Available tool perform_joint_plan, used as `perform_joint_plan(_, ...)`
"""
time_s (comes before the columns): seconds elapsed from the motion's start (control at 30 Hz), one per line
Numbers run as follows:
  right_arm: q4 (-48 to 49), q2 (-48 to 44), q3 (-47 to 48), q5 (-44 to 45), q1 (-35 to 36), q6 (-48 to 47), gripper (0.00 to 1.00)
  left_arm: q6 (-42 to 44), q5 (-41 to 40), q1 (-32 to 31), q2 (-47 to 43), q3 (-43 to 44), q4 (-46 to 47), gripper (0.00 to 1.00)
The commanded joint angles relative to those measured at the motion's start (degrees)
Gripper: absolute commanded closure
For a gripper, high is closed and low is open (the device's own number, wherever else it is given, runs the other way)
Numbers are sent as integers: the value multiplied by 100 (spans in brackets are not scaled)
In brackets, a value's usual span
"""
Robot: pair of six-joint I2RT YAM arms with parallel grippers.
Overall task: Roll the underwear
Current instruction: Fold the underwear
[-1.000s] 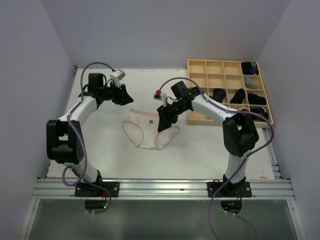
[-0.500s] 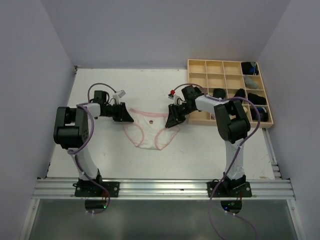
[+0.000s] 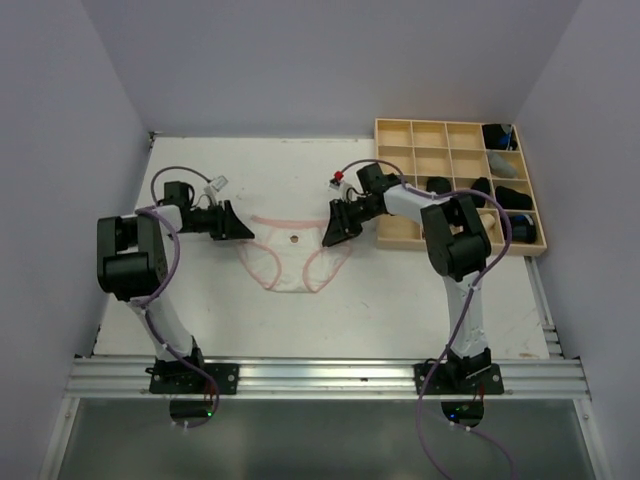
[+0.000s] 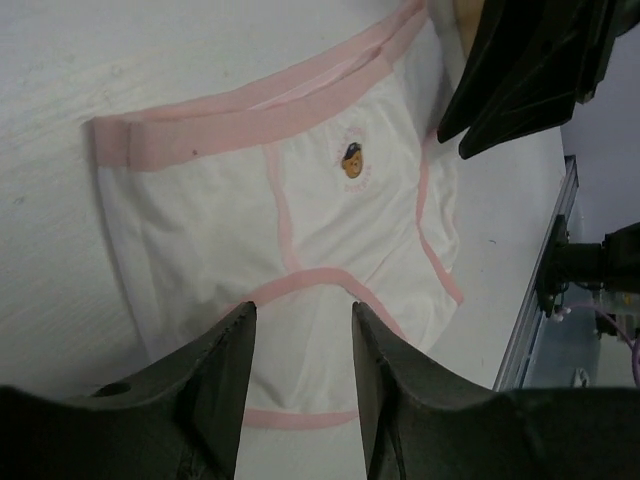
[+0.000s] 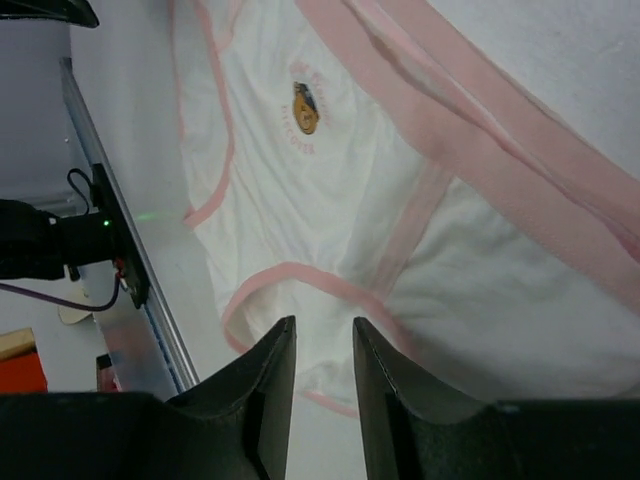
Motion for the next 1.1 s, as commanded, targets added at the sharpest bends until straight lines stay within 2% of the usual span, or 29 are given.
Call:
perform_joint_plan(0.0, 224, -855, 136, -726, 24, -44, 66, 1029, 672, -99, -895, 412, -694, 53)
perform_joint_plan(0.07, 575, -1128, -48, -868, 33, 350, 63, 1764, 734, -318, -1124, 544, -1259, 53)
perform_joint_plan(0.1, 646, -1286, -102, -869, 51, 457, 63, 1960, 734, -641, -1186, 449, -1644, 54)
perform_joint_plan(0.17, 857, -1332, -268, -720, 103, 746, 62, 2050, 725, -1099, -1326, 177, -1675, 55)
perform_joint_plan(0.2, 875, -1253, -313, -659, 121, 801, 62, 1850, 743, -1502, -1423, -242, -1240, 56)
perform_joint_plan(0.27, 1050, -1130, -418, -412, 112, 1037, 63, 963, 760, -1847, -1485, -692, -492, 57)
perform_joint_plan(0.3, 1138, -964, -427, -377, 121, 1099, 64, 673, 752, -2127, -1476, -1017, 190, 57)
perform_joint_plan(0.43, 1315, -429, -34, -298, 112, 1363, 64, -968, 576, -2499, -1266, -1581, 1906, 57)
perform_joint_plan(0.47, 1341, -322, 38, -272, 112, 1433, 64, -1130, 532, -2508, -1178, -1669, 2311, 57)
perform_joint_plan(0.53, 1420, 37, 196, -315, 112, 1513, 64, -1350, 409, -2517, -792, -1793, 2464, 57)
perform_joint_plan(0.67, 1438, 312, -49, 26, 121, 1425, 66, -1167, -548, -2525, -352, -1855, 2150, 57)
perform_joint_plan(0.8, 1438, 303, -444, 89, 112, 1355, 67, -1123, -927, -2517, -88, -1750, 1885, 57)
perform_joint_plan(0.9, 1385, 207, -585, -16, 112, 1320, 67, -825, -612, -2517, -18, -1495, 1369, 58)
perform_joint_plan(0.97, 1377, -12, -621, -60, 112, 1311, 67, -307, -50, -2508, -158, -1275, 928, 59)
perform_joint_plan(1.07, 1359, -259, -533, -183, 112, 1267, 67, -112, 513, -2534, -859, -1065, 892, 57)
